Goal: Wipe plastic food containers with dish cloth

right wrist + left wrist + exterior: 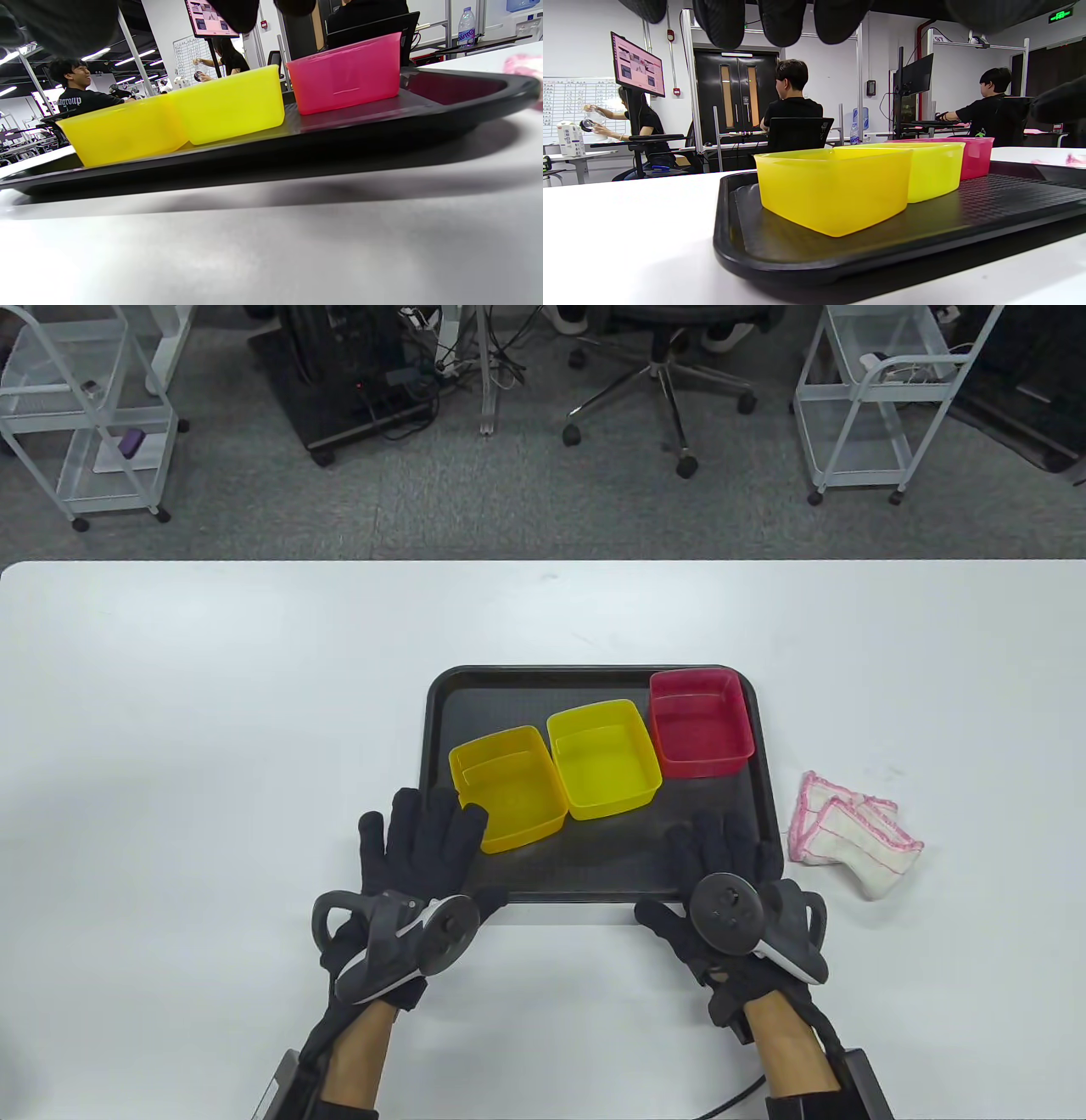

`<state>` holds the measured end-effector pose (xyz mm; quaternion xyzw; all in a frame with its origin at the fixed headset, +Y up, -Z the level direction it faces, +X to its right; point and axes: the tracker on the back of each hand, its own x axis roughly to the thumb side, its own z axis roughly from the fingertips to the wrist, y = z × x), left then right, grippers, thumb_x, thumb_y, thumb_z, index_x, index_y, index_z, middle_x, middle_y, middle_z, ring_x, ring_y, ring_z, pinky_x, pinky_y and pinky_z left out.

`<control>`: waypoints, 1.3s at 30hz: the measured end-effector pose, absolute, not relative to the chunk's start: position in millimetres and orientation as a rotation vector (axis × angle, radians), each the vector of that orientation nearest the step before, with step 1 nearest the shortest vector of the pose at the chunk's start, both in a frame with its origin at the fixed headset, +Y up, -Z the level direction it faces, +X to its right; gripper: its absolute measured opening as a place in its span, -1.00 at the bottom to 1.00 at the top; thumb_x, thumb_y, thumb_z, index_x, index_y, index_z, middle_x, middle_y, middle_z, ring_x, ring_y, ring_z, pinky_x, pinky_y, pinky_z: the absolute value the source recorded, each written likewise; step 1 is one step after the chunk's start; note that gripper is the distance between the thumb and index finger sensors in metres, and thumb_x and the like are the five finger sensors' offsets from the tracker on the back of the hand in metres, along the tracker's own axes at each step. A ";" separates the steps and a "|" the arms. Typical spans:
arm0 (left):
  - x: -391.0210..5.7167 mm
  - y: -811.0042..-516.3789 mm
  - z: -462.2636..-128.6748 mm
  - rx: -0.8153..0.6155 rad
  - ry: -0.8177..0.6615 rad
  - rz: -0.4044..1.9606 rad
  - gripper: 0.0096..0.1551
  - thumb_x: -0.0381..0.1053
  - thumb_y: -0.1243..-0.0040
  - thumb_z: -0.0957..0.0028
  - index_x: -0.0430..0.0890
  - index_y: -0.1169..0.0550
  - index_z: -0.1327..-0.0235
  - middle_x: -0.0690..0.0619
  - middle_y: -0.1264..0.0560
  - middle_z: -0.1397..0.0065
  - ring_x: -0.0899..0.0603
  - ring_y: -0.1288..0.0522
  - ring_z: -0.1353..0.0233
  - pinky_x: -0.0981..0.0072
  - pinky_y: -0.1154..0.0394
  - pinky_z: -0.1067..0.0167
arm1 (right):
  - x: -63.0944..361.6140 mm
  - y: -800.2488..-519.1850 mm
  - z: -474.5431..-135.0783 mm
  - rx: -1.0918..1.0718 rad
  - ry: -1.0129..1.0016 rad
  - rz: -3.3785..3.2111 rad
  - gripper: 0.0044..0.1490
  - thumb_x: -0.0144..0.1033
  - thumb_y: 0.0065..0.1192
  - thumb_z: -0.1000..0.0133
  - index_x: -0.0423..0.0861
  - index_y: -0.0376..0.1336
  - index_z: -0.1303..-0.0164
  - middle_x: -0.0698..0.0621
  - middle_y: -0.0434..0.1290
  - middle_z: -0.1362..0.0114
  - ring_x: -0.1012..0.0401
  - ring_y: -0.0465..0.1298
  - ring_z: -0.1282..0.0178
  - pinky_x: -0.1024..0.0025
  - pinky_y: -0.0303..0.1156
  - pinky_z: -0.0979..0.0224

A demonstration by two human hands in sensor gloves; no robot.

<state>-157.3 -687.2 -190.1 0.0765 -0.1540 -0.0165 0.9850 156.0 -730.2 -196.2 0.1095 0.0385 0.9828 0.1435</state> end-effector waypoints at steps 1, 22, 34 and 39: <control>-157.0 -687.4 -190.0 0.153 -0.311 -0.034 0.03 0.54 0.13 -0.03 0.14 -0.08 -0.77 -0.01 -0.01 -0.85 -0.43 -0.03 -0.79 -0.46 0.00 -0.63 | 155.6 -730.4 -196.2 0.319 0.114 2.835 0.11 0.38 0.09 -0.05 -0.10 -0.09 -0.61 -0.26 -0.19 -0.73 -0.31 -0.26 -0.62 -0.50 -0.18 -0.44; -146.2 -692.2 -189.8 0.126 -0.330 -0.084 0.01 0.51 0.07 -0.04 0.15 -0.08 -0.76 0.00 -0.04 -0.84 -0.40 -0.12 -0.78 -0.42 -0.09 -0.63 | 157.2 -729.6 -196.1 0.321 0.131 2.801 0.12 0.38 0.09 -0.05 -0.11 -0.09 -0.61 -0.26 -0.19 -0.73 -0.32 -0.26 -0.62 -0.50 -0.17 -0.44; -142.8 -695.1 -199.6 0.093 -0.324 -0.070 0.00 0.50 0.06 -0.05 0.16 -0.09 -0.76 0.00 -0.05 -0.84 -0.39 -0.16 -0.77 -0.40 -0.12 -0.64 | 154.0 -726.6 -195.8 0.345 0.110 2.769 0.12 0.38 0.09 -0.05 -0.11 -0.08 -0.61 -0.27 -0.19 -0.73 -0.32 -0.25 -0.63 -0.50 -0.17 -0.44; -139.1 -693.9 -206.6 0.080 -0.333 -0.087 -0.01 0.50 0.06 -0.05 0.16 -0.09 -0.75 0.01 -0.06 -0.84 -0.37 -0.17 -0.77 -0.39 -0.13 -0.64 | 153.2 -727.9 -196.9 0.343 0.118 2.770 0.12 0.39 0.09 -0.05 -0.11 -0.08 -0.61 -0.27 -0.19 -0.73 -0.32 -0.25 -0.63 -0.50 -0.16 -0.44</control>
